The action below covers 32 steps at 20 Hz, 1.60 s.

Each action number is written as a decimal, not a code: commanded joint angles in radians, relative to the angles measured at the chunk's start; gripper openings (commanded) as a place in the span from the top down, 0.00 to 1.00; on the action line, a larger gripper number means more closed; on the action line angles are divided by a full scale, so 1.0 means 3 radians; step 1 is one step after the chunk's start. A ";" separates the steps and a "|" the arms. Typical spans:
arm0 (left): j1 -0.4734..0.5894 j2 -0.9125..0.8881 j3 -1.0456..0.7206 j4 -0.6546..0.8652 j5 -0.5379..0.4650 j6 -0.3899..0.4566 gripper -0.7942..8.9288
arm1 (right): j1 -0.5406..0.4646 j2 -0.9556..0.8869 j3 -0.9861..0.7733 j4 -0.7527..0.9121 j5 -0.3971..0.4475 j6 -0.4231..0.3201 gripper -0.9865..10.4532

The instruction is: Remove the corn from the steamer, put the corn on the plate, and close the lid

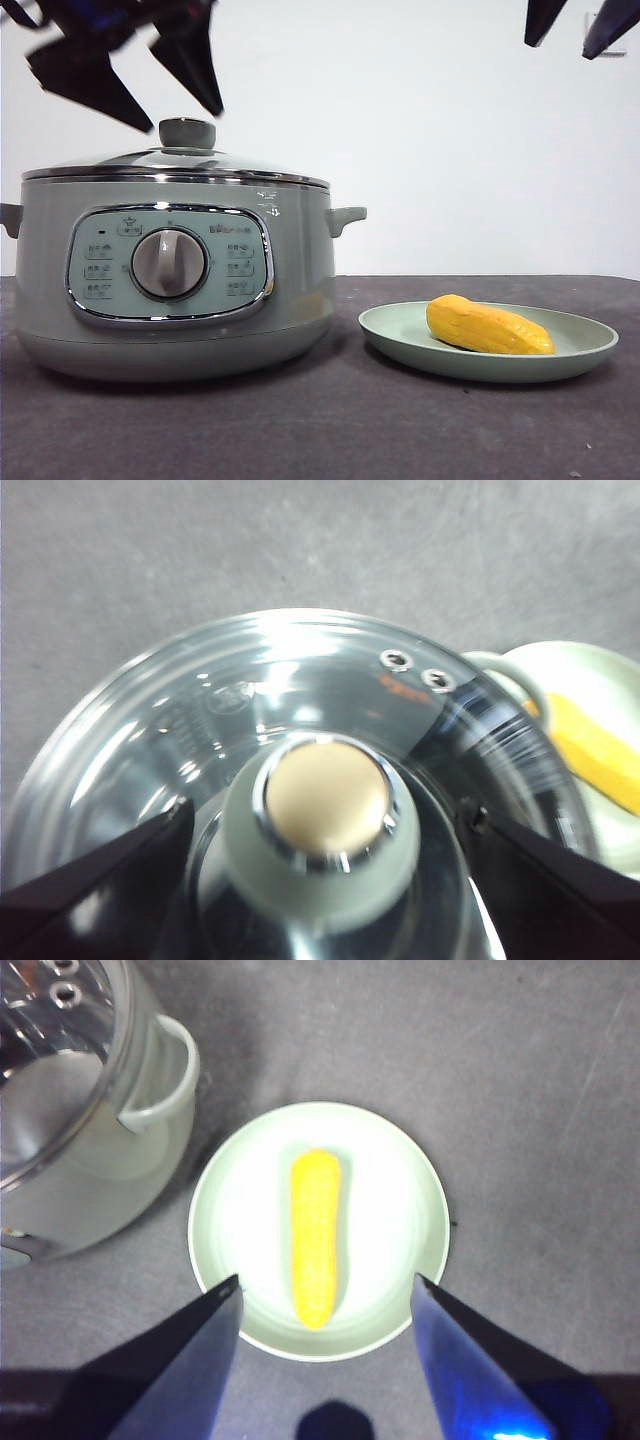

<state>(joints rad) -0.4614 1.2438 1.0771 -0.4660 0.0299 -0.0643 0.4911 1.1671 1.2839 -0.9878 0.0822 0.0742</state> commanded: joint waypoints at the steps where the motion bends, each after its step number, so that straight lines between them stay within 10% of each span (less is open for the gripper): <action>1: -0.0018 -0.0281 0.0017 -0.0224 0.0008 -0.0005 0.47 | 0.0003 -0.0038 -0.0024 0.0116 0.0008 -0.0080 0.71; 5: -0.0024 -0.0779 0.0013 -0.0670 0.0004 0.0142 0.95 | 0.0004 -0.0247 -0.0282 0.0477 0.0006 -0.0080 0.88; 16: -0.0085 -0.2257 -0.1457 0.0230 -0.0203 0.0163 0.93 | 0.0006 -0.1776 -0.2562 0.2579 0.0008 0.0018 0.92; 32: -0.0085 -0.2452 -0.1724 -0.0277 -0.0272 0.0155 0.92 | -0.0003 -0.1780 -0.2644 0.2567 0.0009 0.0248 0.91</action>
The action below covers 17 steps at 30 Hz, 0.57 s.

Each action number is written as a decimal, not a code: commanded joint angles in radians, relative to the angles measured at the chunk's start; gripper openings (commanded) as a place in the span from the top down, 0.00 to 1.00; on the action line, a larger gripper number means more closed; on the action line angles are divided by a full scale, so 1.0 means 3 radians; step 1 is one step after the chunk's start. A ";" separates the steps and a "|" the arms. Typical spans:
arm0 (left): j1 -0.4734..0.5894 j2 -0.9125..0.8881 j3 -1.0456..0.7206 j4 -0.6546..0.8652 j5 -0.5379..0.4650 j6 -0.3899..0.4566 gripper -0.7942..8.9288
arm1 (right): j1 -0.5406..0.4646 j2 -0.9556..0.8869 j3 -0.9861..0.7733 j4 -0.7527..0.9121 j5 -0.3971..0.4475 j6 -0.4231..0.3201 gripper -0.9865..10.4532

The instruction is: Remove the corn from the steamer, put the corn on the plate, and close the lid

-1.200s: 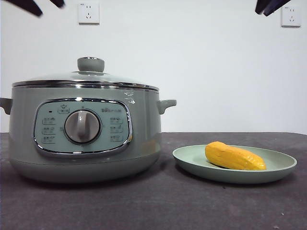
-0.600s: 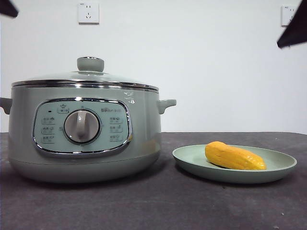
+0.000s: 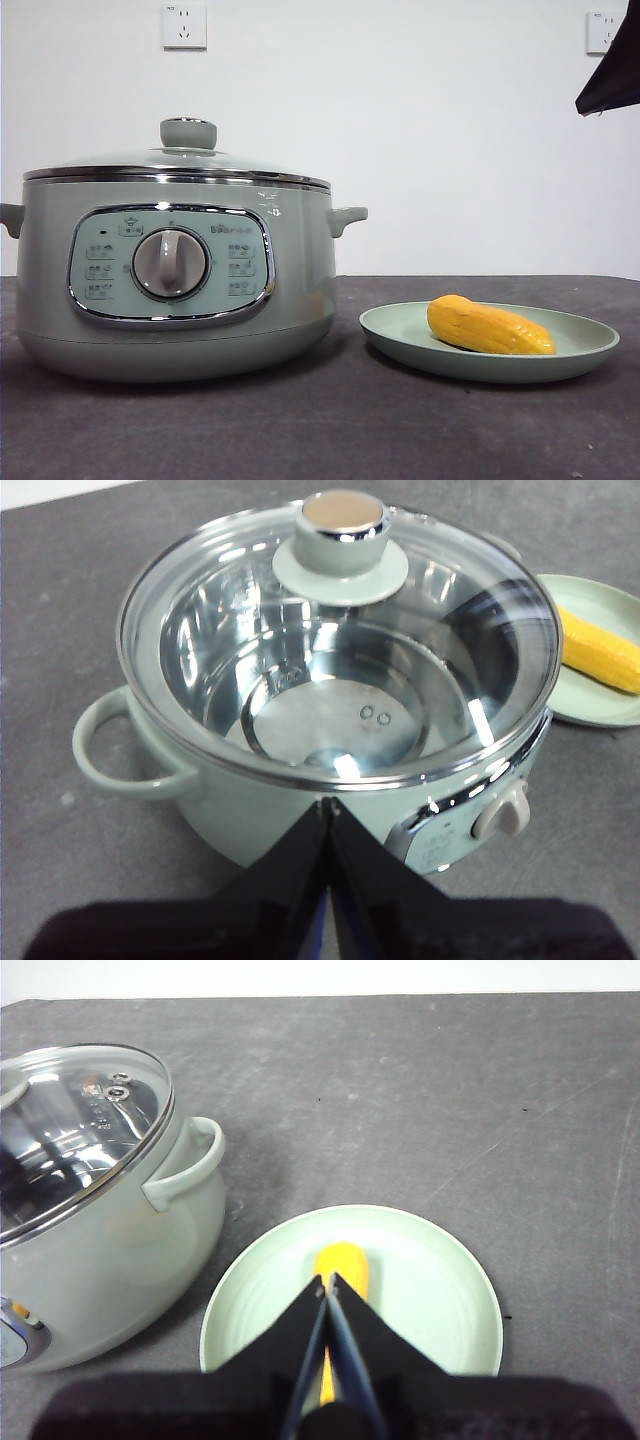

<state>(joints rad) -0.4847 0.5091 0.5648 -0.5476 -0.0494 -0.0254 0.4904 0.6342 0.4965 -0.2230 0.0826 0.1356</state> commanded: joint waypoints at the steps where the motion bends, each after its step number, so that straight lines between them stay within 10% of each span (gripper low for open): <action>1: -0.0008 -0.0003 -0.0017 -0.0005 -0.0006 0.0025 0.92 | 0.0000 -0.0004 -0.0019 0.0017 0.0009 0.0042 0.91; 11: 0.0029 -0.0345 -0.0017 0.0005 -0.0028 0.0229 0.92 | 0.0000 -0.0005 -0.0019 0.0018 0.0008 0.0043 0.91; 17: 0.0862 -0.1297 -0.0291 0.0045 -0.0006 0.0345 0.92 | 0.0000 -0.0004 -0.0019 0.0017 0.0009 0.0043 0.91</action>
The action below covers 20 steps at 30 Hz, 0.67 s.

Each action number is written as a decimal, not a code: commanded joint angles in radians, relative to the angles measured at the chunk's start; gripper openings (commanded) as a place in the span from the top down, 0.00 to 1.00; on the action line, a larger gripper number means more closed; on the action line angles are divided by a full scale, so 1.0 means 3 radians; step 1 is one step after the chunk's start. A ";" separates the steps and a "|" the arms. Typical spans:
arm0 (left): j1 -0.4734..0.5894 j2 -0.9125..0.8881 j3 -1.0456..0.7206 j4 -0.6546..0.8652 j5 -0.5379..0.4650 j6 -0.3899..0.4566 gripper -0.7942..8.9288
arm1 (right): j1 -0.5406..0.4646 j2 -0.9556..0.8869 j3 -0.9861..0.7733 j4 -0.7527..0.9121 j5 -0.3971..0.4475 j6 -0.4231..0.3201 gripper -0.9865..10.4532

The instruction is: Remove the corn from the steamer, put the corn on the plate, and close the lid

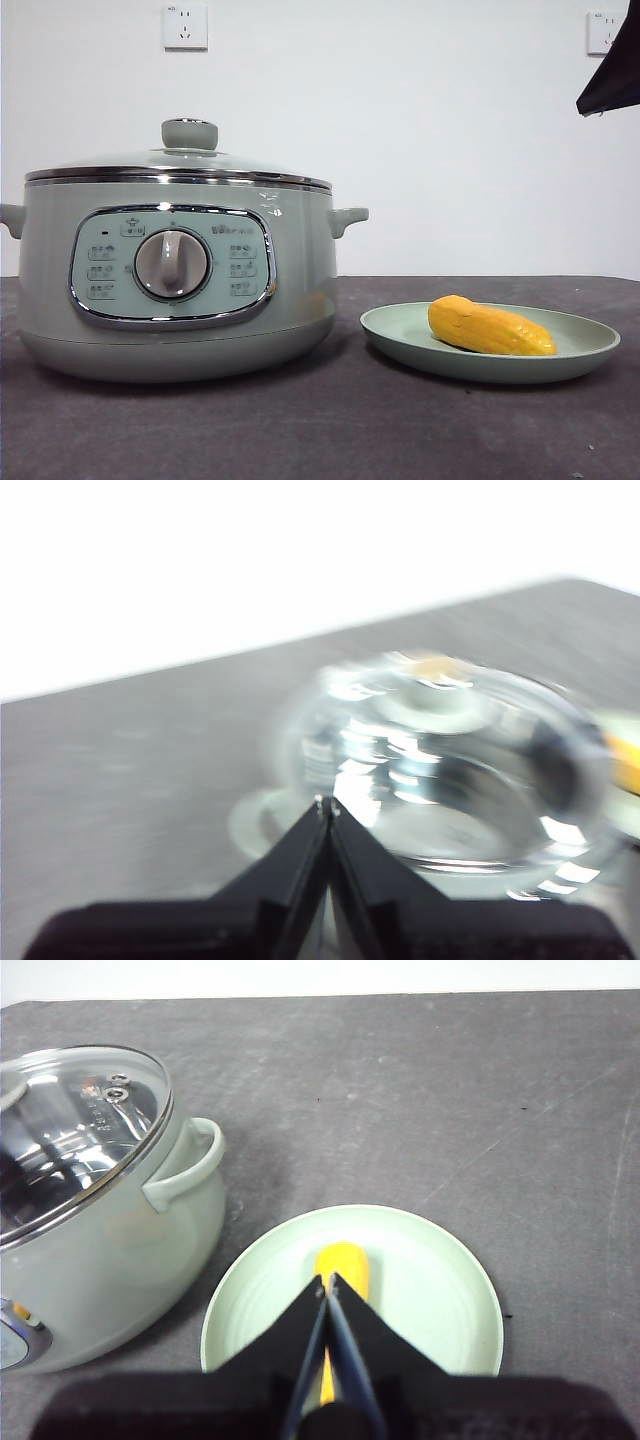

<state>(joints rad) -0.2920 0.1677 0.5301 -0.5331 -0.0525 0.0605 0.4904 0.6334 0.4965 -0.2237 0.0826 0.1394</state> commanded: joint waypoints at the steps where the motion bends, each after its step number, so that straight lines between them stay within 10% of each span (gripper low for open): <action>1: 0.0399 -0.0289 -0.0312 0.0037 0.0006 0.0065 0.92 | 0.0000 -0.0003 -0.0019 0.0020 0.0009 0.0031 0.91; 20: 0.1150 -0.0553 -0.1653 0.0998 0.0064 -0.0301 0.92 | 0.0000 -0.0001 -0.0019 0.0020 0.0009 0.0031 0.91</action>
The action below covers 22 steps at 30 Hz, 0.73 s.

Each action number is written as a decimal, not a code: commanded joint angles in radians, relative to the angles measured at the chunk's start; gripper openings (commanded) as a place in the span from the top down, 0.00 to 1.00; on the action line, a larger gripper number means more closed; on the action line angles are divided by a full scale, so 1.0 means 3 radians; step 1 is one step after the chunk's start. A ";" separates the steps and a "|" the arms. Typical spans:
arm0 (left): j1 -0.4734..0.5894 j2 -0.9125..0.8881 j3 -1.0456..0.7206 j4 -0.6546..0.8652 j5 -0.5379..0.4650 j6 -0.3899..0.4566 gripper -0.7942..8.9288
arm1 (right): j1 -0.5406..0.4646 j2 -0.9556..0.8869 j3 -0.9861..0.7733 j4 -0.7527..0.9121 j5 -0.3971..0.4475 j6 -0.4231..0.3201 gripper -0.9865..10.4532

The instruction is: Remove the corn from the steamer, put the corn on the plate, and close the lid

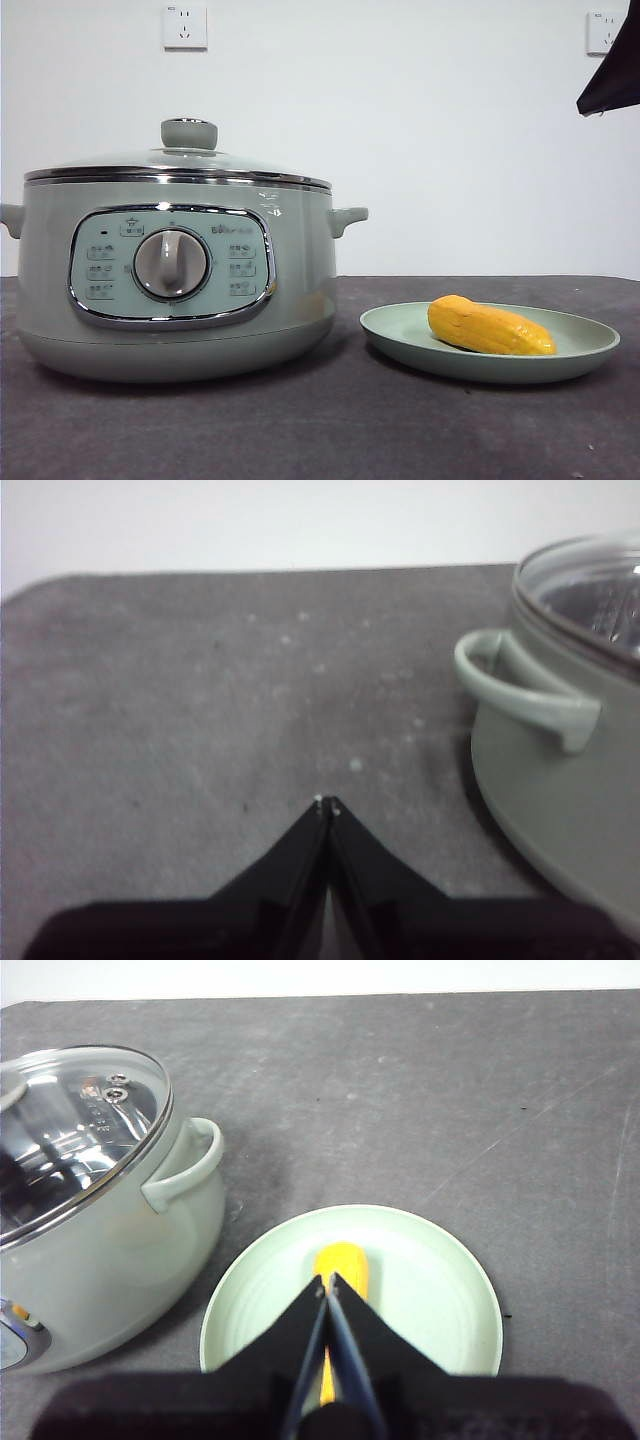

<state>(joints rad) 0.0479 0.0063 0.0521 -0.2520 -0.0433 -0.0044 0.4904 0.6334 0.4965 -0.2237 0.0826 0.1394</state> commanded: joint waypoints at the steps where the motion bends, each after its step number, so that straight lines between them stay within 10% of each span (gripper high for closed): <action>1: 0.0017 -0.0015 -0.0085 0.0069 0.0069 -0.0085 0.92 | 0.0000 -0.0001 -0.0019 0.0020 0.0009 0.0031 0.91; 22: 0.0017 -0.0014 -0.0112 0.0090 0.0153 -0.0085 0.92 | 0.0000 -0.0001 -0.0019 0.0020 0.0008 0.0031 0.91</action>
<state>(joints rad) 0.0494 0.0059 0.0353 -0.2314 -0.0002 -0.0204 0.4904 0.6338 0.4965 -0.2237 0.0826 0.1390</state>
